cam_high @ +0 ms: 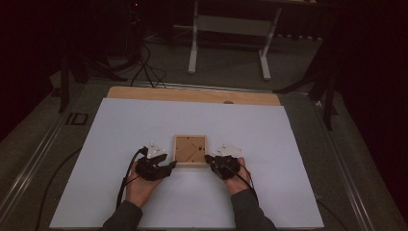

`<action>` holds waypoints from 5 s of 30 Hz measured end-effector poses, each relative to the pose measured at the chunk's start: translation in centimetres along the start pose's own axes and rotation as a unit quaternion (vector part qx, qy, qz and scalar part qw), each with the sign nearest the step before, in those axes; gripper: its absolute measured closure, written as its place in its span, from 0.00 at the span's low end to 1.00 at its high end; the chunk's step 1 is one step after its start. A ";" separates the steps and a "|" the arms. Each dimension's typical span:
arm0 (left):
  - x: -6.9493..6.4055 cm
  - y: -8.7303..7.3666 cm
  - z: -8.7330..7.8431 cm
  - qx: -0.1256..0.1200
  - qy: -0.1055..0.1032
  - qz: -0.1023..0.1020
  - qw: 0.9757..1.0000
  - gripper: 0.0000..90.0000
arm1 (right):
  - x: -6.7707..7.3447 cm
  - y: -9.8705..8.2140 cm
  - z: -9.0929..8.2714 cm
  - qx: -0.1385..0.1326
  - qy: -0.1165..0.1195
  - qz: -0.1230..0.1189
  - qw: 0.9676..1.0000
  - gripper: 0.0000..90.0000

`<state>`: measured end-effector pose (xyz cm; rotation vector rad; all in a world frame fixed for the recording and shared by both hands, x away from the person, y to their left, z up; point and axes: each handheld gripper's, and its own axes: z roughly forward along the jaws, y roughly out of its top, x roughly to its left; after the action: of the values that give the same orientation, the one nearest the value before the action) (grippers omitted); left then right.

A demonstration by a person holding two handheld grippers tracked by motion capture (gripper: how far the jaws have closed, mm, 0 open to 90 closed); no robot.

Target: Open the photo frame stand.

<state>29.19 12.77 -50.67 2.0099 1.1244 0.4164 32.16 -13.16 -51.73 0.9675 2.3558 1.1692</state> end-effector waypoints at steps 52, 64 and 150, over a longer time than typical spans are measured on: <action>-1.3 4.6 3.8 0.079 -0.006 0.074 0.994 0.56 | -0.1 -0.1 0.1 -0.006 0.004 0.005 1.000 1.00; -1.5 5.0 4.4 0.091 -0.004 0.086 0.992 0.55 | -0.1 -0.2 0.1 -0.007 0.003 0.003 1.000 1.00; 0.4 7.6 4.5 0.161 -0.068 -0.032 0.984 0.54 | 0.0 -0.2 0.1 -0.009 0.005 0.005 1.000 1.00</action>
<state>36.45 8.64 -47.83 2.2328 1.2279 0.0635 32.08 -13.20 -51.93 0.9703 2.3479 1.1989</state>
